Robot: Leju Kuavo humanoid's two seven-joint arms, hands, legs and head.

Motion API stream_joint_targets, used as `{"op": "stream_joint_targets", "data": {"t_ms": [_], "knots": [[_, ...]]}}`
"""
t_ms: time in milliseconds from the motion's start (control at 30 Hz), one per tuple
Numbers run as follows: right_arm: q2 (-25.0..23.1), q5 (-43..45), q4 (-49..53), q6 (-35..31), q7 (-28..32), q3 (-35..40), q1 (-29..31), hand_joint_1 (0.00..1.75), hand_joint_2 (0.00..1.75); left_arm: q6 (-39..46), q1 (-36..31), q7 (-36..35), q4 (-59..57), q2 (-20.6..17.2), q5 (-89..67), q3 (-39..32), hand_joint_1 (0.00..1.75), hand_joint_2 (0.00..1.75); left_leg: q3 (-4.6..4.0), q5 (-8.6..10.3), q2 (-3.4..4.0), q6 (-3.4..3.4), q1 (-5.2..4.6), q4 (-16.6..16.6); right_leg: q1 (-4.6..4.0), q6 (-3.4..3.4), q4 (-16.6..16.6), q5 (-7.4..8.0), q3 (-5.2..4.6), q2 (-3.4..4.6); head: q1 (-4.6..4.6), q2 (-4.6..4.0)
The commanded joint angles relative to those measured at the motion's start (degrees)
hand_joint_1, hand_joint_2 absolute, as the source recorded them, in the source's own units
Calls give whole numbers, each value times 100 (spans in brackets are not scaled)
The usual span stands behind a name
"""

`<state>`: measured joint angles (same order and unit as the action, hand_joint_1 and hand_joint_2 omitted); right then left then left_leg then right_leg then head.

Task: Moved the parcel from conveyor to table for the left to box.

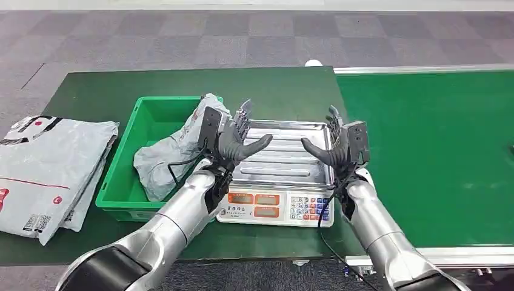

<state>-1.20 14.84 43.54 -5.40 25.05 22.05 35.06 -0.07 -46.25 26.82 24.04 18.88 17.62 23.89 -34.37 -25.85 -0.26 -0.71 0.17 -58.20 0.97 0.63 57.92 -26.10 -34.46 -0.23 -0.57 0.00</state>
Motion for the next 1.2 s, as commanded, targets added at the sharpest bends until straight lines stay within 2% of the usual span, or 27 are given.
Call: {"op": "stream_joint_targets", "data": {"t_ms": [33, 333, 533, 667, 867, 1200], "knots": [[43, 21, -450, 0, -24, 280, 251, 0, 175, 20, -151, -28, -331, -97, -5, 69, 0, 175, 15, -1, 13, 0, 4, 8, -5, -5, -12, 5, 13, 13, 0, 0], [49, 31, -612, 37, -6, 323, 350, 0, 175, 20, -98, 3, -302, -113, 20, 35, 0, 175, 6, -1, 9, 1, -1, 3, 0, -2, -3, 2, 4, 8, 0, 0], [63, 43, -644, 32, 59, 327, 293, 0, 175, 34, -59, 40, -287, -104, 36, 12, 0, 175, 33, 6, 15, 2, 7, 28, -9, -8, -38, 14, 35, 14, 0, 0], [89, 70, -629, 21, 112, 338, 243, 0, 175, 14, -47, 105, -290, -96, 53, -15, 0, 175, 8, 1, 5, 1, -1, 7, 0, -2, -7, 2, 8, 4, 0, 0], [104, 92, -671, 24, 142, 358, 228, 0, 175, -101, -39, 133, -296, -89, 83, -31, 0, 175, 27, 4, 8, 2, 6, 22, -8, -7, -30, 9, 29, 6, 0, 0], [83, 88, -679, 0, 178, 369, 165, 0, 175, -132, 11, 154, -310, -117, 104, -49, 0, 175, 10, 0, 6, 1, 2, 7, -3, -4, -9, 3, 9, 6, 0, 0]]}}
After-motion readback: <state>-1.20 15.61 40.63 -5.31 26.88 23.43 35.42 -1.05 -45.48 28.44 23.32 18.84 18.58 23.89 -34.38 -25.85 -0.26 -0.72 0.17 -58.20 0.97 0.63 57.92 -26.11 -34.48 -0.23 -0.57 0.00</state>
